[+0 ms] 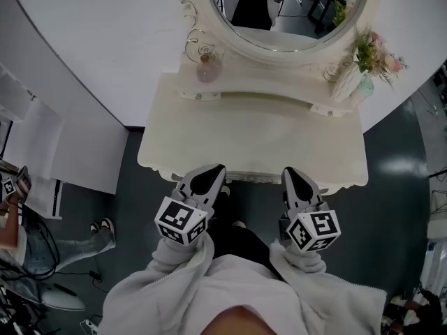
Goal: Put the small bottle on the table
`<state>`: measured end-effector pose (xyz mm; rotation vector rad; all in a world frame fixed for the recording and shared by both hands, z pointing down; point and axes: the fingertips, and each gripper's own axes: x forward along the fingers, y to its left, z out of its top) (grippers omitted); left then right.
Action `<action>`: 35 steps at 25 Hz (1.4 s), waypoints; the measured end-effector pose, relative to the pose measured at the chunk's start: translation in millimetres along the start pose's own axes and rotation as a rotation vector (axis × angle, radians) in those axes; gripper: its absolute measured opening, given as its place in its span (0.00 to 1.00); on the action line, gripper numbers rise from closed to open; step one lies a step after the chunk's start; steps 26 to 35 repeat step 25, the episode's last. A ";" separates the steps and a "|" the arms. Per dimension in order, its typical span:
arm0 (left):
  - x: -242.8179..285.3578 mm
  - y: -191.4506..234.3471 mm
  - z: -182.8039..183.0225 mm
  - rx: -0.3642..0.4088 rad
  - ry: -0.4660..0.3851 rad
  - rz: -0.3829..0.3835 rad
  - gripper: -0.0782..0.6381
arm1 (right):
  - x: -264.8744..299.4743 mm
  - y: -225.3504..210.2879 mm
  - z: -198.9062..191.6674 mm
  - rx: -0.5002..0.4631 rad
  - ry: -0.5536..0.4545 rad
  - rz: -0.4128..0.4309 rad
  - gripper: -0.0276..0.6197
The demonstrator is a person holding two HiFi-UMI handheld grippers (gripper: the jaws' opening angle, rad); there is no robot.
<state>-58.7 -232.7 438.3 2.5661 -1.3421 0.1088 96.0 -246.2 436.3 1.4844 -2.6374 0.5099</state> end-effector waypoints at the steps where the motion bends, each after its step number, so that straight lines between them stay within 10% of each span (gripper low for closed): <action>1: -0.9 0.0 -0.8 0.002 0.002 -0.001 0.13 | -0.9 1.3 1.7 -0.016 -0.002 -0.001 0.09; 35: -1.4 4.4 -5.2 0.006 0.017 0.020 0.13 | -8.4 3.4 7.8 -0.048 -0.008 -0.002 0.09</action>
